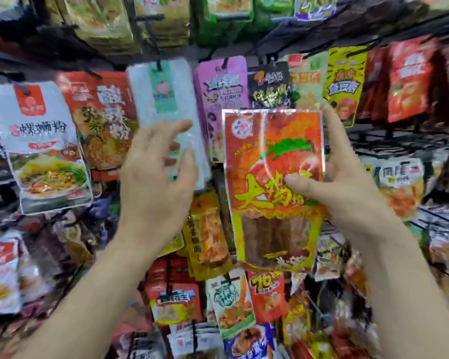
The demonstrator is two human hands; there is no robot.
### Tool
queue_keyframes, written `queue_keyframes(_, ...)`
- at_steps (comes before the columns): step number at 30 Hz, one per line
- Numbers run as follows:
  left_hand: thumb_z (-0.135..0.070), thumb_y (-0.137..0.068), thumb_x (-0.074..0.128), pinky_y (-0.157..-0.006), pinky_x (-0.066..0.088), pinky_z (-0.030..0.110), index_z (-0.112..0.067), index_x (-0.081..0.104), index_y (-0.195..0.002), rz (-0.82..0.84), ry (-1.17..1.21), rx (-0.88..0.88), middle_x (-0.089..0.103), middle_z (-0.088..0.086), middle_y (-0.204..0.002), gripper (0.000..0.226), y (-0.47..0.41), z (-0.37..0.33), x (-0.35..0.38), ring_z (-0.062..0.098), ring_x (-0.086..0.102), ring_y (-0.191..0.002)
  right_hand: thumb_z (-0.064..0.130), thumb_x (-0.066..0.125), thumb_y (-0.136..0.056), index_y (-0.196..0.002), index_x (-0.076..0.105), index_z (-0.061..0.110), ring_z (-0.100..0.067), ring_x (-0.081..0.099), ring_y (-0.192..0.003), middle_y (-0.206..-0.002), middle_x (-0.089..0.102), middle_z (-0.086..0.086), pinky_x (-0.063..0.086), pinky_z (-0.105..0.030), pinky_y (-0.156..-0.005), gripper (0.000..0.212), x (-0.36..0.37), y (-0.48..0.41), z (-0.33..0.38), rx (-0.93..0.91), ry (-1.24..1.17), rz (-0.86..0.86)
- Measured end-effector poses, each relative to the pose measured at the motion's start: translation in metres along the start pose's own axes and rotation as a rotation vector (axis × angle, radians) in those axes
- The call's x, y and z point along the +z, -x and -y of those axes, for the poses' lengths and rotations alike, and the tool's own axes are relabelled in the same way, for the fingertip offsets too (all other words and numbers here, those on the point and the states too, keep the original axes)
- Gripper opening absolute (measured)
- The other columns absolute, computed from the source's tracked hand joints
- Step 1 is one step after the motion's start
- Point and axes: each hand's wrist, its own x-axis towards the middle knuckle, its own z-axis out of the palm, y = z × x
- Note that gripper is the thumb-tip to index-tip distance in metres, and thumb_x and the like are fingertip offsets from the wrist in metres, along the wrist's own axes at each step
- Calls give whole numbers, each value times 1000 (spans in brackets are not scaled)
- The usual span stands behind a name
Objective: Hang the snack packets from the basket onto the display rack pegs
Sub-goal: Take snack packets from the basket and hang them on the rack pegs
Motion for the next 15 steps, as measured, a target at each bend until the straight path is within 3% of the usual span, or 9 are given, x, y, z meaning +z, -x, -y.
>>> queue_keyframes(2, -38, -82, 65, -74, 52, 19, -38, 52, -122, 208, 344, -204, 62, -16, -111, 42, 31, -28, 3, 7, 62, -92, -1, 73, -74, -153, 20, 32, -13, 55, -126, -147, 46, 15, 51, -38, -98, 100, -11, 15, -2, 38, -44, 125)
queue_keyframes(3, -41, -78, 70, -73, 51, 17, -38, 52, -122, 299, 524, -317, 66, -16, -109, 48, 43, -39, 4, 4, 64, -90, -4, 73, -74, -149, 30, 22, -17, 61, -119, -140, 56, 7, 54, -38, -93, 90, -15, 24, -3, 74, -48, 184)
queue_keyframes(5, -42, -76, 78, -74, 53, 18, -32, 63, -115, 380, 700, -464, 73, -11, -99, 43, 66, -49, 5, 5, 68, -87, -7, 70, -72, -122, 56, 8, -13, 70, -94, -109, 73, 1, 57, -27, -78, 54, -22, 45, -5, 189, -16, 266)
queue_keyframes(7, -40, -70, 78, -65, 50, 14, -23, 75, -86, 381, 654, -512, 74, -10, -78, 23, 87, -54, 3, 0, 64, -70, -2, 69, -73, -102, 66, 5, -12, 70, -84, -95, 76, -1, 57, -26, -75, 29, -26, 70, -19, 272, 98, 324)
queue_keyframes(9, -33, -65, 72, -56, 42, 10, -21, 75, -66, 422, 642, -576, 68, -13, -63, 13, 117, -59, 5, -5, 55, -56, 0, 70, -80, -97, 70, 5, -14, 70, -84, -95, 76, -4, 56, -30, -79, 18, -32, 97, -39, 345, 203, 341)
queue_keyframes(11, -27, -70, 75, -55, 40, 8, -27, 74, -62, 511, 615, -627, 67, -18, -62, 8, 151, -60, 11, -8, 53, -55, 12, 72, -84, -94, 74, 8, -17, 71, -86, -94, 76, -3, 56, -34, -81, 11, -35, 126, -58, 417, 319, 337)
queue_keyframes(12, -23, -75, 76, -57, 40, 8, -32, 73, -62, 556, 575, -641, 66, -21, -64, 17, 168, -58, 15, -8, 54, -57, 20, 72, -86, -93, 75, 11, -18, 71, -87, -94, 76, -1, 56, -36, -83, 12, -36, 140, -67, 447, 400, 344)
queue_keyframes(15, -24, -86, 69, -58, 42, 15, -41, 68, -76, 658, 543, -695, 64, -18, -68, 20, 206, -51, 24, 0, 55, -62, 21, 67, -89, -89, 78, 18, -11, 67, -77, -86, 76, 5, 53, -28, -74, 12, -32, 180, -79, 563, 389, 274)
